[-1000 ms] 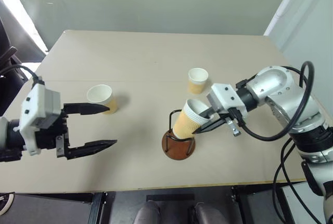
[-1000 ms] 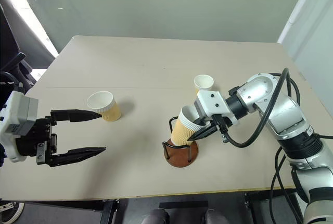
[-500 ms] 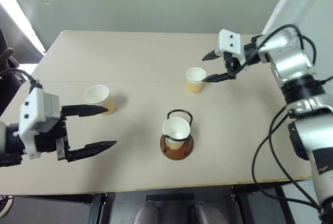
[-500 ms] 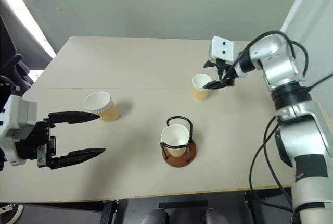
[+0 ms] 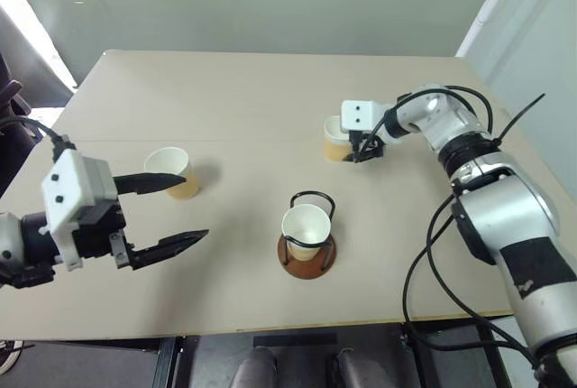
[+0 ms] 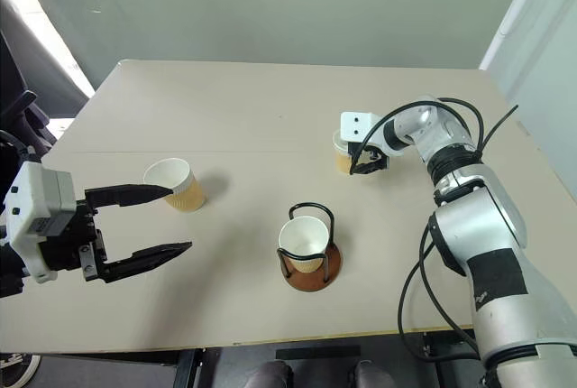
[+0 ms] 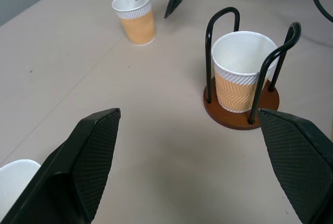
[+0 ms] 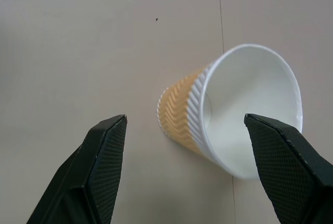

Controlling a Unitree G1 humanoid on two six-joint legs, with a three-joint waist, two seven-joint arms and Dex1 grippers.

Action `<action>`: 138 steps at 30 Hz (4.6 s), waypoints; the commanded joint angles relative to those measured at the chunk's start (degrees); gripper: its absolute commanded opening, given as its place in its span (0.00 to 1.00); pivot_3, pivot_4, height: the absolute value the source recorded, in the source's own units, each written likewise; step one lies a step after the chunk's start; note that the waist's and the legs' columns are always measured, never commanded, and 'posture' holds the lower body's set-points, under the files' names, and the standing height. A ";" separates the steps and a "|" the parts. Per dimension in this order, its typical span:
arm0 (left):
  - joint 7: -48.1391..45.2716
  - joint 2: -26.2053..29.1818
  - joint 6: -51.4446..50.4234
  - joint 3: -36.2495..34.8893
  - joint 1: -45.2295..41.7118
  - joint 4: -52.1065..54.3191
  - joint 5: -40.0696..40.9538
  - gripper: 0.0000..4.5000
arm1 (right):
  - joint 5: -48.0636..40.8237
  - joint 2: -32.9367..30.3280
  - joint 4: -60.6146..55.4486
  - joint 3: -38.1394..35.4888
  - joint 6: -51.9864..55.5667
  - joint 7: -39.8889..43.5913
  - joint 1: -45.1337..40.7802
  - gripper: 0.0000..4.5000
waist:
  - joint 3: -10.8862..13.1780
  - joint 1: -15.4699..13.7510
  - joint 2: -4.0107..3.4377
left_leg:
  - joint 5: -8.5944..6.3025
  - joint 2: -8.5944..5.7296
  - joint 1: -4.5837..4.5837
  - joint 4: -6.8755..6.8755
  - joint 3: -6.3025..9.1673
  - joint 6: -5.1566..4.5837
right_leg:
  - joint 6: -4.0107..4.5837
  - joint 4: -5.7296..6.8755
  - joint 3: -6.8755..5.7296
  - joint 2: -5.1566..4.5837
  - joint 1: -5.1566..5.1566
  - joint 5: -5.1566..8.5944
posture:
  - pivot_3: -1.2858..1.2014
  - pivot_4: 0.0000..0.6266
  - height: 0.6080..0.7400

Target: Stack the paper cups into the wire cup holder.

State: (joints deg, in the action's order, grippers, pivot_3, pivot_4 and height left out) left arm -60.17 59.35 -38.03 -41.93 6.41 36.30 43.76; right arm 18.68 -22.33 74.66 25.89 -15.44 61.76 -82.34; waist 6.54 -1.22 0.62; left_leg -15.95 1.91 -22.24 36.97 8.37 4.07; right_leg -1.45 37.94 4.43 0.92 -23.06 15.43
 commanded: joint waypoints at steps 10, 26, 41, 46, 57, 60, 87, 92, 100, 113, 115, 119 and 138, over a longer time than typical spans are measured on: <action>4.48 0.57 -2.93 -1.11 0.04 4.59 3.05 1.00 | 6.12 3.68 2.32 -0.66 0.76 -7.90 -0.74 0.53 | 0.00 -0.01 0.00 | -0.01 0.03 0.04 0.00 -0.01 0.09 | 0.04 0.03 -0.01 0.01 -0.01 -0.02 | 0.52 0.24 1.00; 2.93 2.83 -2.76 0.93 -2.98 2.19 3.01 1.00 | -7.22 -3.30 -4.90 -11.76 -2.11 21.33 -3.57 0.02 | 0.00 -0.22 0.00 | -0.01 0.02 0.00 0.00 -0.04 0.15 | 0.04 -0.01 -0.01 0.02 -0.02 -0.02 | 0.52 0.24 1.00; -0.15 3.62 1.15 10.27 -8.11 -2.26 0.46 1.00 | -50.14 -22.01 -78.17 -5.02 39.04 29.02 17.41 0.02 | 0.06 0.87 0.02 | -0.03 0.37 0.81 0.06 -0.76 0.32 | 0.23 -0.39 0.25 0.80 0.78 0.05 | 0.52 0.24 1.00; 0.12 3.35 1.34 11.21 -8.54 -2.13 0.22 1.00 | -45.55 -20.38 -79.97 -5.19 38.37 27.93 19.94 0.02 | 0.05 1.07 0.05 | -0.44 0.73 1.20 0.09 -0.74 -0.43 | 0.38 0.07 0.38 0.81 0.81 0.13 | 0.52 0.24 1.00; 1.10 2.91 0.65 10.71 -7.64 -1.23 0.12 1.00 | -39.71 -17.68 -81.70 -4.38 36.79 27.67 22.83 0.02 | 0.05 1.02 0.05 | -0.24 0.79 1.11 0.05 -0.74 0.06 | 0.42 -0.05 0.38 0.90 0.71 0.15 | 0.52 0.24 1.00; 1.18 2.97 0.47 10.46 -7.36 -1.36 -0.05 1.00 | -38.93 -17.11 -82.58 -4.16 37.07 27.96 23.35 0.02 | 0.05 1.02 0.05 | -0.25 0.79 1.12 0.07 -0.73 0.04 | 0.42 -0.03 0.39 0.90 0.72 0.15 | 0.52 0.24 1.00; 3.73 9.70 18.87 38.03 -33.51 -37.74 -33.08 1.00 | -47.50 -21.95 -65.09 -28.13 49.73 18.75 22.72 0.99 | 0.03 -0.36 0.09 | -0.16 0.77 0.96 -0.15 -0.59 0.24 | 0.57 0.01 0.40 0.82 0.36 0.24 | 0.52 0.24 1.00; 1.08 4.83 23.96 46.75 -41.80 -48.69 -40.21 1.00 | -49.76 -23.59 -71.08 -30.61 53.21 15.97 27.80 0.99 | 0.03 -0.33 0.07 | -0.11 0.77 0.59 -0.20 -0.57 0.33 | 0.56 -0.01 0.38 0.83 0.01 0.24 | 0.52 0.24 1.00; -1.45 -0.40 31.06 51.66 -47.72 -61.37 -46.50 0.96 | -52.61 -26.53 -78.26 -33.56 56.93 11.54 33.07 1.00 | 0.01 0.06 0.08 | -0.09 0.73 0.28 0.09 -0.56 0.29 | 0.29 -0.09 0.47 0.82 -0.17 0.09 | 0.52 0.24 1.00; -7.11 -1.65 32.71 51.16 -48.79 -63.25 -47.22 0.02 | -55.42 -29.65 -82.14 -34.96 57.74 9.08 36.30 1.00 | -0.04 0.72 0.00 | -0.01 0.71 0.46 0.17 -0.60 0.13 | 0.14 0.00 0.54 0.82 -0.01 0.03 | 0.52 0.24 1.00; -7.86 -1.25 32.60 50.89 -48.54 -62.83 -47.26 0.01 | -55.44 -29.80 -82.03 -34.74 57.41 9.00 36.33 1.00 | -0.05 0.66 0.01 | -0.01 0.71 0.42 0.18 -0.56 0.13 | 0.13 0.01 0.52 0.83 -0.04 0.03 | 0.52 0.24 1.00; -8.77 -0.47 32.15 49.84 -48.53 -61.58 -46.86 0.01 | -55.31 -29.69 -81.70 -34.26 56.84 8.82 36.23 1.00 | -0.05 0.66 0.01 | -0.01 0.70 0.40 0.22 -0.56 0.12 | 0.11 -0.01 0.53 0.83 -0.03 0.02 | 0.52 0.24 1.00; -25.40 1.56 14.83 37.75 -49.92 -34.78 -17.91 0.01 | -54.18 -29.56 -81.23 -32.74 54.01 8.53 36.77 1.00 | -0.04 0.54 0.05 | -0.01 0.69 0.28 0.22 -0.60 0.11 | 0.08 -0.04 0.53 0.82 -0.12 0.02 | 0.52 0.24 1.00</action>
State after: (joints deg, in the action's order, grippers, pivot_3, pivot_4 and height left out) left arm -83.45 61.02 -20.70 -2.64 -43.51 -2.79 21.36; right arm -35.49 -50.97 -4.77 -5.59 39.68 70.63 -45.46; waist 6.50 -0.68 0.67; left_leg -15.97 2.60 -21.96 37.20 7.76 4.18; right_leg -1.37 37.92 4.96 1.75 -23.18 15.45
